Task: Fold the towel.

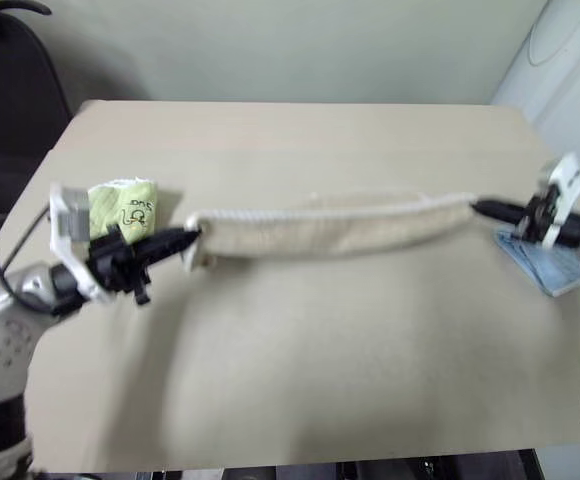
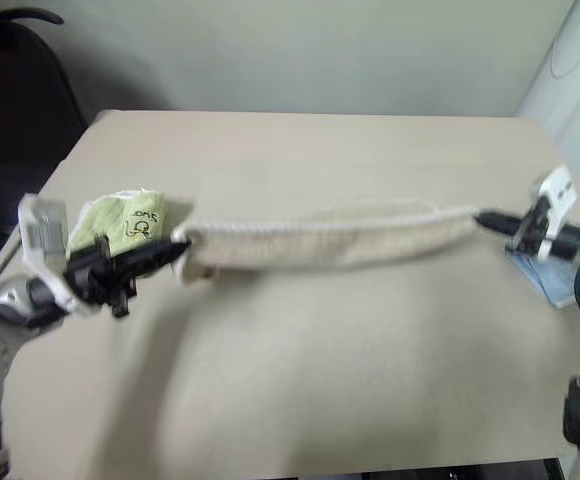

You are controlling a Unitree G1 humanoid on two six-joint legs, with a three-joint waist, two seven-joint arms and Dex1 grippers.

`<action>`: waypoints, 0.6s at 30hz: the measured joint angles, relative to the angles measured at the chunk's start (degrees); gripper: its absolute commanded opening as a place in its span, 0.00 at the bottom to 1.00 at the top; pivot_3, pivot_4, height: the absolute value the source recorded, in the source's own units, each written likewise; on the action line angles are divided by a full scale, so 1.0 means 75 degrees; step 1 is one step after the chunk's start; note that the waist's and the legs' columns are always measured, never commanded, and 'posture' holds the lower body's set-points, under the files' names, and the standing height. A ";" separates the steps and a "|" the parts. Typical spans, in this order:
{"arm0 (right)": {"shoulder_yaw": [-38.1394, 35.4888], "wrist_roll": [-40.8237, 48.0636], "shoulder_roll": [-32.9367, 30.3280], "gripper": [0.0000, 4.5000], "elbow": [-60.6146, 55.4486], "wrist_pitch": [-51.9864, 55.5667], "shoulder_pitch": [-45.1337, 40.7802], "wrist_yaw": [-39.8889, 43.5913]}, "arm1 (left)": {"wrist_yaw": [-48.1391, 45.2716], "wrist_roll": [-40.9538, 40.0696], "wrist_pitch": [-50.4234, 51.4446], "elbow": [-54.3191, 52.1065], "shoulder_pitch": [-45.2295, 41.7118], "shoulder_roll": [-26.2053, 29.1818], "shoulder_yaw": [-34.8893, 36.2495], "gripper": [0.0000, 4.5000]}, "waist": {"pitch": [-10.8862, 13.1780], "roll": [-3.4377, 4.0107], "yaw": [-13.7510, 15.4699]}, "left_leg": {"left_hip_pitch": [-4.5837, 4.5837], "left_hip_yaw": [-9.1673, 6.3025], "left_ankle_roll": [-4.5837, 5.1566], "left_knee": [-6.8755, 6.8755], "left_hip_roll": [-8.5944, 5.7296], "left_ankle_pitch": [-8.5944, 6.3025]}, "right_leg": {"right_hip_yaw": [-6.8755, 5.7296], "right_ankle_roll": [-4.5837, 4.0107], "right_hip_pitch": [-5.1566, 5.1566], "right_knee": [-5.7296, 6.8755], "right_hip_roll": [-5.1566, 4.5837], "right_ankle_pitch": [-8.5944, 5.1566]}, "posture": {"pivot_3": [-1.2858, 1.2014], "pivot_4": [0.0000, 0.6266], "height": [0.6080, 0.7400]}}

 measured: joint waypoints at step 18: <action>0.1005 -0.1182 0.0824 0.00 0.1564 -0.0937 -0.2076 -0.1337 | 0.1989 0.1206 -0.0530 0.1289 -0.0728 -0.0934 -0.0094 0.00 | 0.0021 -0.0006 -0.0106 | 0.0317 0.0051 0.0157 0.0011 0.0039 -0.0039 | 0.0196 -0.0007 0.0148 0.0125 0.0090 0.0004 | 0.52 0.24 1.00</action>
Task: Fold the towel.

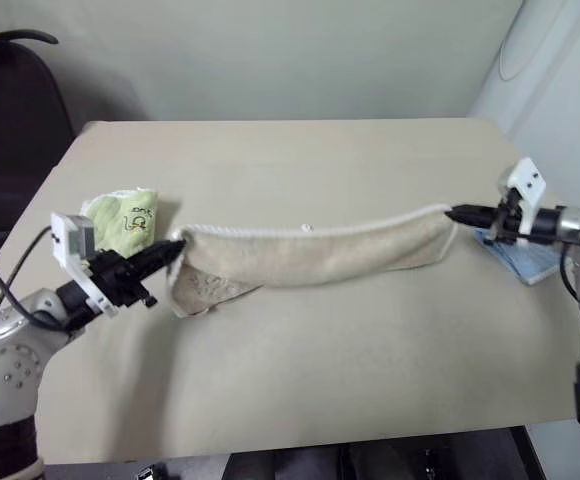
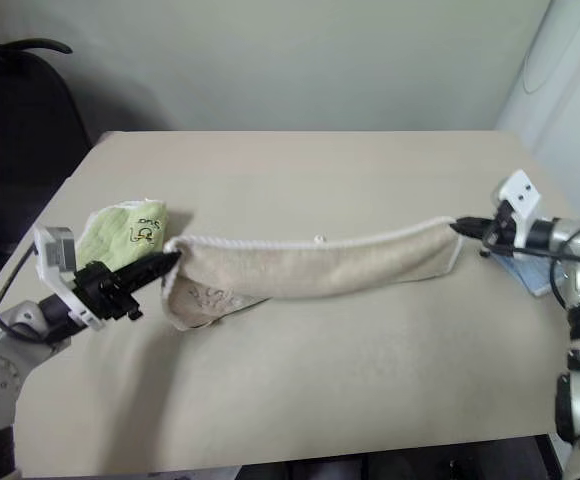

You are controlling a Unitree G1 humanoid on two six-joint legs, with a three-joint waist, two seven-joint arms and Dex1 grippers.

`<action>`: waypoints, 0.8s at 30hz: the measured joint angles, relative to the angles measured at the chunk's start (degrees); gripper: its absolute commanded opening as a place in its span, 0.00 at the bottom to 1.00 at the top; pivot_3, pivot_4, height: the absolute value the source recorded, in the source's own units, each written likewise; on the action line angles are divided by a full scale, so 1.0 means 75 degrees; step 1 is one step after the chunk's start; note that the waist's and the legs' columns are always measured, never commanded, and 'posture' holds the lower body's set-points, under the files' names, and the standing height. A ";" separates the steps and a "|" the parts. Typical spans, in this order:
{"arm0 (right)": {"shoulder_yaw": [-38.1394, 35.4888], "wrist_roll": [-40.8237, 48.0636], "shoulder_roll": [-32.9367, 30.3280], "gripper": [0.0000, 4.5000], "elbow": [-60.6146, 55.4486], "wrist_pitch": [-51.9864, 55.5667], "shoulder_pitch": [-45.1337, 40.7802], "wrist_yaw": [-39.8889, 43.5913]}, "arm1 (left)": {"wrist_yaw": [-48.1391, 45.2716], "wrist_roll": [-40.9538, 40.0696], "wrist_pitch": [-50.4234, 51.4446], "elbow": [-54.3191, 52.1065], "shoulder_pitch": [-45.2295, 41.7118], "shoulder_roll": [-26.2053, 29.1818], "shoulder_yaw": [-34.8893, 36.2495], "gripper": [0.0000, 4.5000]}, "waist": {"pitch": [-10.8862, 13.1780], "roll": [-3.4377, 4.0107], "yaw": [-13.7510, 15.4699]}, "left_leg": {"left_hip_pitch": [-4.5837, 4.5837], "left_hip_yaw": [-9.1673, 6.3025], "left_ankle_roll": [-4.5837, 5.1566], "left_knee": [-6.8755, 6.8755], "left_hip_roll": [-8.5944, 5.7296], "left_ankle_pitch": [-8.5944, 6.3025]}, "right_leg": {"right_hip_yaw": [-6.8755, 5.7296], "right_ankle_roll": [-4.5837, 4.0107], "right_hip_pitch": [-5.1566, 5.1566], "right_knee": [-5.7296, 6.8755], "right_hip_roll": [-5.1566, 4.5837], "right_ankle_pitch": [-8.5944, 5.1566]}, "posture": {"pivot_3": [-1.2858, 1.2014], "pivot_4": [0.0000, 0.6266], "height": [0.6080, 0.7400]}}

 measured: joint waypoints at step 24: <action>-0.0008 -0.0993 0.0293 0.00 0.3581 -0.1964 -0.3432 -0.1789 | 0.0240 0.1336 -0.1172 0.3027 -0.4895 0.0206 -0.0914 0.00 | -0.0001 0.0010 0.0023 | -0.0176 -0.0018 -0.0110 -0.0004 0.0016 0.0065 | -0.0011 -0.0021 -0.0169 -0.0006 -0.0018 0.0035 | 0.52 0.24 1.00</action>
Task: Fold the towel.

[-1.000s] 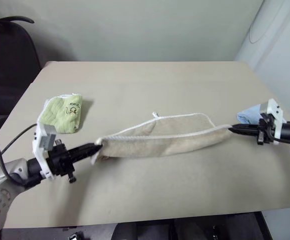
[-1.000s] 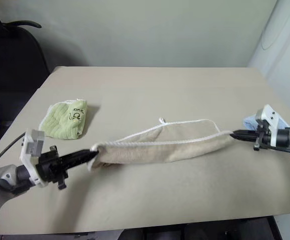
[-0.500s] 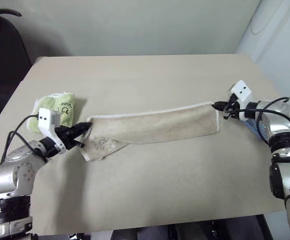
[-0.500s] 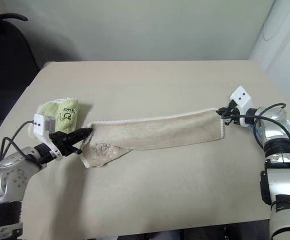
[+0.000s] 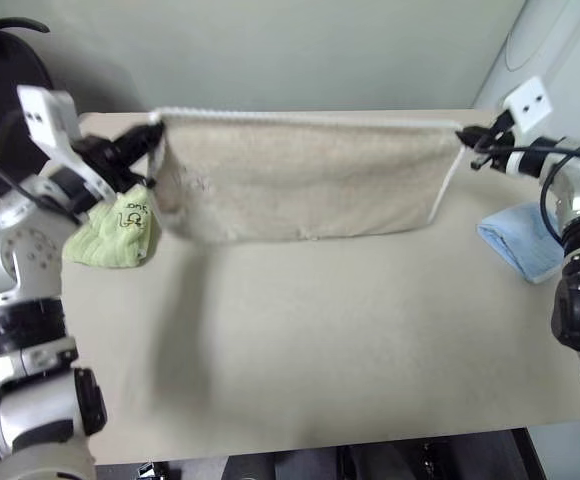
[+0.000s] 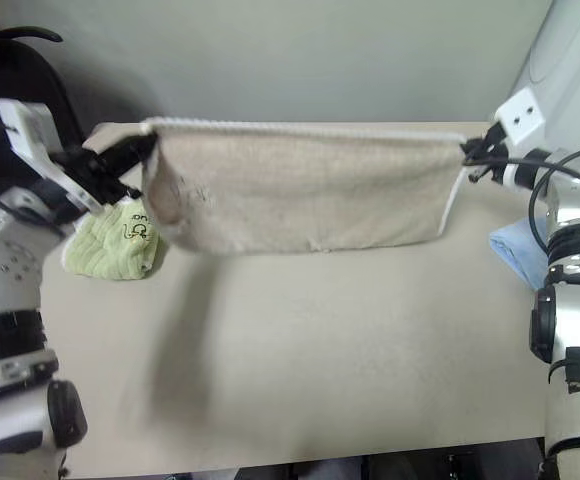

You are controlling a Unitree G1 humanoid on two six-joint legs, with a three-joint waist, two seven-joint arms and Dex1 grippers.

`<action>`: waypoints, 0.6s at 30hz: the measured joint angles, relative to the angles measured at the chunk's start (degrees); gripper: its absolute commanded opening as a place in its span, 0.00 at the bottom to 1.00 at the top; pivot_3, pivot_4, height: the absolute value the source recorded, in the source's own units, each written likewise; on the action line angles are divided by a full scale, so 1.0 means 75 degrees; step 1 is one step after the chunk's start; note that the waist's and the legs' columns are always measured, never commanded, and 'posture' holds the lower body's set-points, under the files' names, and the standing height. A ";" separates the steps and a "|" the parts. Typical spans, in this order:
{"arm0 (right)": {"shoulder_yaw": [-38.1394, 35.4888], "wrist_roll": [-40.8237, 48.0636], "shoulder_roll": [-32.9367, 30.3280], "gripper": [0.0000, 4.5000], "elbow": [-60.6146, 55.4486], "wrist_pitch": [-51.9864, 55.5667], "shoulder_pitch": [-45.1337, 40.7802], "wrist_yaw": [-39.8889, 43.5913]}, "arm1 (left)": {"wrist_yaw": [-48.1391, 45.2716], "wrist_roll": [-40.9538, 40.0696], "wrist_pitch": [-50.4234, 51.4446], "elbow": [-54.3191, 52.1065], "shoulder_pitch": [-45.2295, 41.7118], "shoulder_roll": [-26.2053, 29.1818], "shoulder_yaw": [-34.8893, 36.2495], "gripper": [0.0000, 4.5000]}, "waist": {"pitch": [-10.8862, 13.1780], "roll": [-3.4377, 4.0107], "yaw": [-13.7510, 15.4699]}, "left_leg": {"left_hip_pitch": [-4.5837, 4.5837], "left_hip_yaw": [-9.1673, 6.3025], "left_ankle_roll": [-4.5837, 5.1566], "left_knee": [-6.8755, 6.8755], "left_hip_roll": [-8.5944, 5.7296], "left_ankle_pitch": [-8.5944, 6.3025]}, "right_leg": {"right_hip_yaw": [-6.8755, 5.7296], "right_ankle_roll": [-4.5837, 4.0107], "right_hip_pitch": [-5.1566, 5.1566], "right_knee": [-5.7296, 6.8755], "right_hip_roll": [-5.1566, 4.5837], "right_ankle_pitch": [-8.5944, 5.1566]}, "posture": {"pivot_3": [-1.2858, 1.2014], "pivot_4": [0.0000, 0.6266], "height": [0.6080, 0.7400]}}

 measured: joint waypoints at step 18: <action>-0.0232 0.0978 -0.0926 0.00 -0.2470 0.0737 0.3017 0.3453 | -0.2778 -0.1070 0.1097 -0.2913 0.5717 0.1403 0.1293 0.00 | -0.0002 0.0003 -0.0127 | -0.0054 0.0001 0.0037 0.0013 0.0012 -0.0018 | 0.0023 0.0012 -0.0071 0.0025 0.0009 0.0004 | 0.52 0.24 1.00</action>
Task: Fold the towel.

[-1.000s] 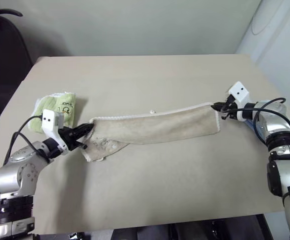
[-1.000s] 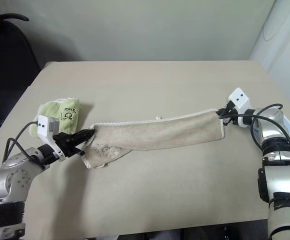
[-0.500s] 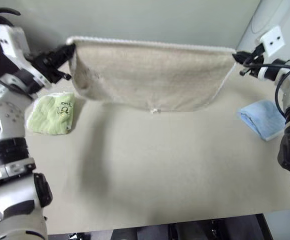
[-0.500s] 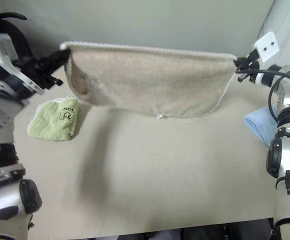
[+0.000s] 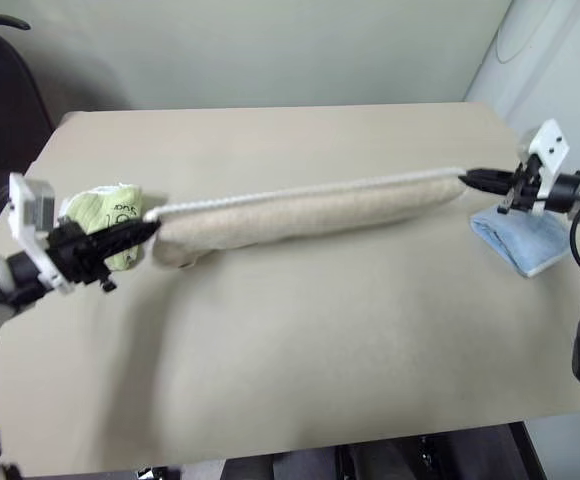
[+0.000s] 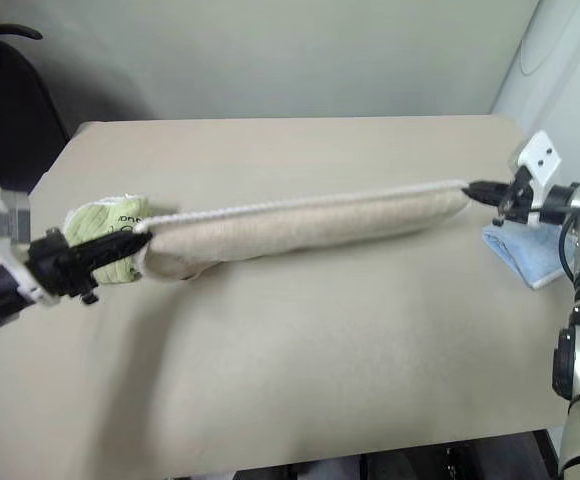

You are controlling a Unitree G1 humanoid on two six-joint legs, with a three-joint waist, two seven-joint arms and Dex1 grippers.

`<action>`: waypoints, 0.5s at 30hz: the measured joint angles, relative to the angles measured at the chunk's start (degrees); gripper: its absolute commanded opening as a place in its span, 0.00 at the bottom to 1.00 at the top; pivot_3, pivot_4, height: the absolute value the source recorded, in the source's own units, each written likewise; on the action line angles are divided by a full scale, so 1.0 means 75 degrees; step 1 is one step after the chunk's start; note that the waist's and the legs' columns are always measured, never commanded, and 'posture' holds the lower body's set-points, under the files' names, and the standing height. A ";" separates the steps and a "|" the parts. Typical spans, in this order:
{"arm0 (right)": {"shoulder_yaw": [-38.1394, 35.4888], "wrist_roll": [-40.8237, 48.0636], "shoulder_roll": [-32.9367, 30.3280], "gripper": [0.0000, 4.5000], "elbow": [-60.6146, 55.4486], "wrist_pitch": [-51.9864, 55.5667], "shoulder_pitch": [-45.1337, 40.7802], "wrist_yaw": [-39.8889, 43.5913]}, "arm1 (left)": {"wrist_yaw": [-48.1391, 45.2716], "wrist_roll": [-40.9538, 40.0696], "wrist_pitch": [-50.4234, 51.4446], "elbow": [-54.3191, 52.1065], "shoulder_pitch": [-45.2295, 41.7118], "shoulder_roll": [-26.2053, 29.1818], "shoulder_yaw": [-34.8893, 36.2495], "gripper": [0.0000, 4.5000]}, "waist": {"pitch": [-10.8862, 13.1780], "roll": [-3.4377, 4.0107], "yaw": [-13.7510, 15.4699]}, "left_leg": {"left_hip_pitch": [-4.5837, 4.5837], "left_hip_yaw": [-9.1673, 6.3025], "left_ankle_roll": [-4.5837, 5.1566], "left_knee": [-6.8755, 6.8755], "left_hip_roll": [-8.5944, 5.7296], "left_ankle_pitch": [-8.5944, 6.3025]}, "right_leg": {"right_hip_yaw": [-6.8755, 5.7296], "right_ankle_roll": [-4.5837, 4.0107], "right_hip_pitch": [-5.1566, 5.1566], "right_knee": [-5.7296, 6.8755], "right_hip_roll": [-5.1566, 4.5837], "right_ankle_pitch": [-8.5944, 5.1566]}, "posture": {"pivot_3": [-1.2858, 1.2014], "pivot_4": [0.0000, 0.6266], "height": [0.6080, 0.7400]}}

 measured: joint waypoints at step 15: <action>0.0697 -0.0921 0.0832 0.00 0.0364 -0.0160 -0.0279 -0.1307 | 0.1531 0.1010 -0.0412 0.0049 0.0132 -0.0948 -0.0623 0.00 | -0.0003 0.0005 0.0011 | 0.0111 -0.0001 0.0036 0.0003 -0.0003 -0.0018 | 0.0012 -0.0004 0.0093 0.0016 0.0006 0.0005 | 0.52 0.24 1.00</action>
